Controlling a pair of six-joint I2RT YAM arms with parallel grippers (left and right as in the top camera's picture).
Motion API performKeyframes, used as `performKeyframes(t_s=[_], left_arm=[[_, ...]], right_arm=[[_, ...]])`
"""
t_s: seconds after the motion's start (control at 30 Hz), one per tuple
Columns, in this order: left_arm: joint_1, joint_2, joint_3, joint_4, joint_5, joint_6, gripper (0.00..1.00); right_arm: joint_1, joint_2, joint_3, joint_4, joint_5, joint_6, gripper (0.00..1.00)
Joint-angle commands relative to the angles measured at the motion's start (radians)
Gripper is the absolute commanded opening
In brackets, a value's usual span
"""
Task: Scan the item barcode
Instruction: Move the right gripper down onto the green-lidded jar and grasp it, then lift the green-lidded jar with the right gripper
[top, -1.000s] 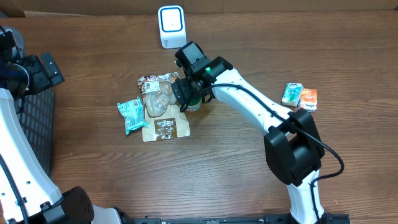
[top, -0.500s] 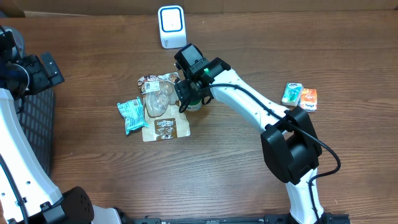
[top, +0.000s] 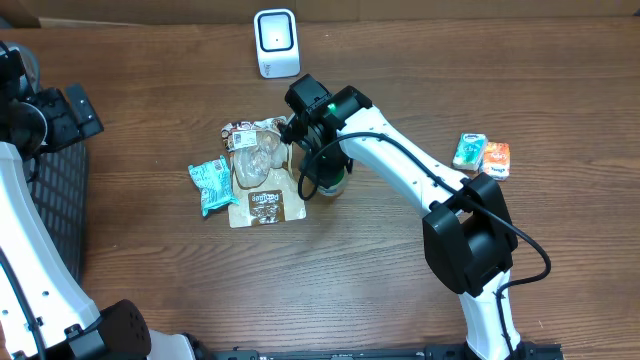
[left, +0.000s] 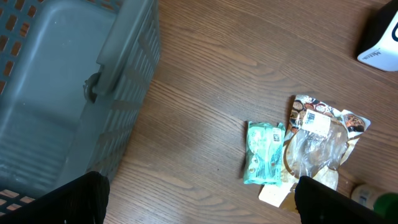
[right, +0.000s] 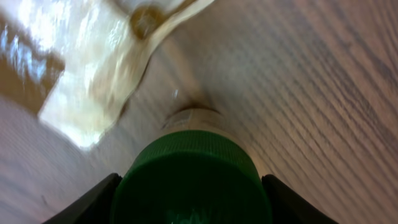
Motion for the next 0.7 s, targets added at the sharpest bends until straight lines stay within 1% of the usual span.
performKeyframes(t_s=[0.0, 0.1, 0.17, 0.23, 0.37, 0.43, 0.47, 0.5, 0.53, 0.57, 0.67], left_arm=[[0.003, 0.002, 0.018, -0.001, -0.006, 0.023, 1.0], [0.003, 0.002, 0.018, -0.001, -0.006, 0.023, 1.0], [0.003, 0.002, 0.018, -0.001, -0.006, 0.023, 1.0], [0.003, 0.002, 0.018, -0.001, -0.006, 0.023, 0.99], [0.003, 0.002, 0.018, -0.001, -0.006, 0.023, 1.0], [0.003, 0.002, 0.018, -0.001, -0.006, 0.023, 0.99], [0.003, 0.002, 0.018, -0.001, -0.006, 0.023, 0.99], [0.003, 0.002, 0.018, -0.001, -0.006, 0.023, 1.0], [0.003, 0.002, 0.018, -0.001, -0.006, 0.023, 0.99], [0.003, 0.002, 0.018, -0.001, -0.006, 0.023, 0.99], [0.003, 0.002, 0.018, -0.001, -0.006, 0.023, 0.99]], right_arm=[[-0.005, -0.009, 0.042, -0.027, 0.004, -0.244, 0.61], [-0.005, -0.009, 0.042, -0.054, -0.029, -0.381, 0.69], [-0.005, -0.009, 0.042, -0.053, -0.033, -0.447, 0.74], [-0.005, -0.009, 0.042, -0.05, -0.033, -0.496, 0.77], [-0.008, -0.009, 0.042, -0.045, -0.033, -0.491, 0.78], [-0.008, -0.009, 0.043, -0.038, -0.032, -0.429, 0.78], [-0.008, -0.009, 0.049, -0.037, -0.032, -0.377, 0.82], [-0.01, -0.009, 0.057, -0.036, -0.032, -0.297, 0.96], [-0.012, -0.009, 0.067, -0.035, -0.032, -0.2, 1.0], [-0.015, -0.009, 0.08, -0.034, -0.032, -0.086, 1.0], [-0.029, -0.009, 0.103, -0.035, -0.033, 0.142, 1.0]])
